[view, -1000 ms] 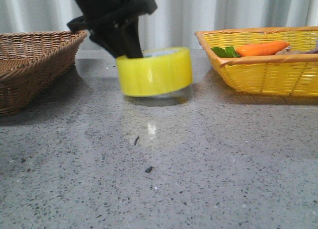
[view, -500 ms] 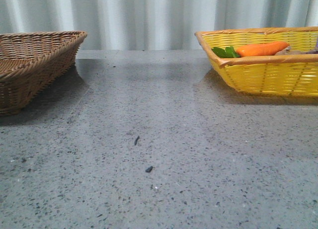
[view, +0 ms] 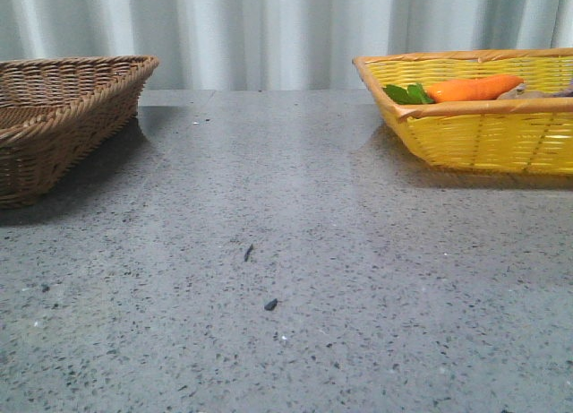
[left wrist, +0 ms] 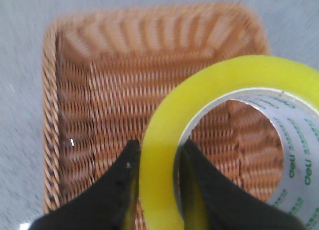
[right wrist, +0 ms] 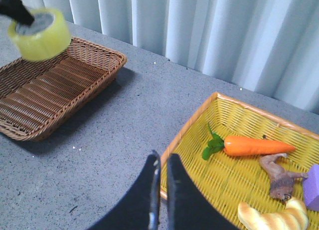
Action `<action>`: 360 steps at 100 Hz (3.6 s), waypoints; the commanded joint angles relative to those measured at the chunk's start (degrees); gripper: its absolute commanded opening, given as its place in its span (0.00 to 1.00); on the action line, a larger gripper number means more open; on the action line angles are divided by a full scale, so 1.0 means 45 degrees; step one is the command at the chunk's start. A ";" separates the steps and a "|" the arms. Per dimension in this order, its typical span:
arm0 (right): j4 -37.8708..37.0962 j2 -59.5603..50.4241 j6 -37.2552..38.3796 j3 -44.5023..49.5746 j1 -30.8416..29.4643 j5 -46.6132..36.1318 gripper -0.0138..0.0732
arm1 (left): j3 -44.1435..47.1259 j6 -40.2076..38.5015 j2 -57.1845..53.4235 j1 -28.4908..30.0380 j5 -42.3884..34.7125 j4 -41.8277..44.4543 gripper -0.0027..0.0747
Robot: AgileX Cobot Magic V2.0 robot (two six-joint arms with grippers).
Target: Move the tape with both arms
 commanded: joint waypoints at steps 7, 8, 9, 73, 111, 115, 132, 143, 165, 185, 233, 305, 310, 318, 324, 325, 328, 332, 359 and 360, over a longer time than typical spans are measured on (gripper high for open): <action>-0.0067 -0.0048 -0.0060 -0.0236 -0.0032 -0.1147 0.09 | 0.1631 0.0219 -0.0326 0.0159 -0.1237 -0.1208 0.01; -0.0067 -0.0048 -0.0060 -0.0236 -0.0032 -0.1147 0.09 | 0.1698 0.0219 -0.0290 0.0159 -0.1287 -0.1208 0.01; -0.0067 -0.0048 -0.0060 -0.0236 -0.0032 -0.1147 0.09 | 0.1832 0.0219 -0.0296 0.0159 -0.1299 -0.1208 0.01; -0.0067 -0.0293 -0.0081 0.0295 -0.0032 -0.1386 0.09 | 0.2724 0.0005 -0.1847 0.0110 -0.2919 -0.1640 0.62; -0.2096 -0.5927 -0.0106 0.7326 -0.0032 -0.6363 0.09 | 0.7458 0.1316 -0.9682 -0.2247 -0.8136 -0.1608 0.28; -0.2120 -0.6588 -0.0106 0.7900 -0.0032 -0.6719 0.09 | 0.8555 0.1316 -1.0531 -0.2534 -0.8637 -0.1608 0.25; -0.2120 -0.8388 -0.0106 0.9482 -0.0032 -0.7372 0.09 | 1.2816 0.1316 -1.4776 -0.2919 -1.0000 -0.1608 0.01; -0.2120 -0.8798 -0.0106 0.9651 -0.0032 -0.7428 0.09 | 1.4932 0.1316 -1.7319 -0.2919 -1.0693 -0.1608 0.01; -0.2120 -0.8821 -0.0106 0.9651 -0.0032 -0.7405 0.09 | 1.6763 0.1085 -2.0708 -0.2919 -0.9673 -0.1631 0.01; -0.2120 -0.8821 -0.0106 0.9651 -0.0032 -0.7405 0.09 | 1.6827 0.1085 -2.0974 -0.2919 -0.9248 -0.1749 0.01; -0.2120 -0.8821 -0.0106 0.9651 -0.0032 -0.7405 0.09 | 1.7083 0.1486 -2.0974 -0.2919 -0.9684 -0.0897 0.01; -0.2120 -0.8821 -0.0106 0.9651 -0.0032 -0.7383 0.09 | 2.3937 -0.0500 -2.2076 -0.2172 -1.2811 0.1162 0.01; -0.2120 -0.8821 -0.0106 0.9651 -0.0032 -0.7383 0.09 | 2.3937 -0.0500 -2.2076 -0.2172 -1.2811 0.1117 0.01; -0.2120 -0.8821 -0.0106 0.9651 -0.0032 -0.7383 0.09 | 2.3937 -0.0500 -2.2076 -0.2172 -1.2811 0.1117 0.01; -0.2120 -0.8821 -0.0106 0.9651 -0.0032 -0.7383 0.09 | 2.3937 -0.0500 -2.2076 -0.2172 -1.2811 0.1117 0.01; -0.2120 -0.8821 -0.0106 0.9651 -0.0032 -0.7383 0.09 | 2.3937 -0.0500 -2.2076 -0.2172 -1.2811 0.1117 0.01; -0.2120 -0.8821 -0.0106 0.9651 -0.0032 -0.7383 0.09 | 2.3937 -0.0500 -2.2076 -0.2172 -1.2811 0.1117 0.01; -0.2120 -0.8821 -0.0106 0.9651 -0.0032 -0.7383 0.09 | 2.3937 -0.0500 -2.2076 -0.2172 -1.2811 0.1117 0.01; -0.2120 -0.8821 -0.0106 0.9651 -0.0032 -0.7383 0.09 | 2.3937 -0.0500 -2.2076 -0.2172 -1.2811 0.1117 0.01; -0.2120 -0.8821 -0.0106 0.9651 -0.0032 -0.7383 0.09 | 2.3937 -0.0500 -2.2076 -0.2172 -1.2811 0.1117 0.01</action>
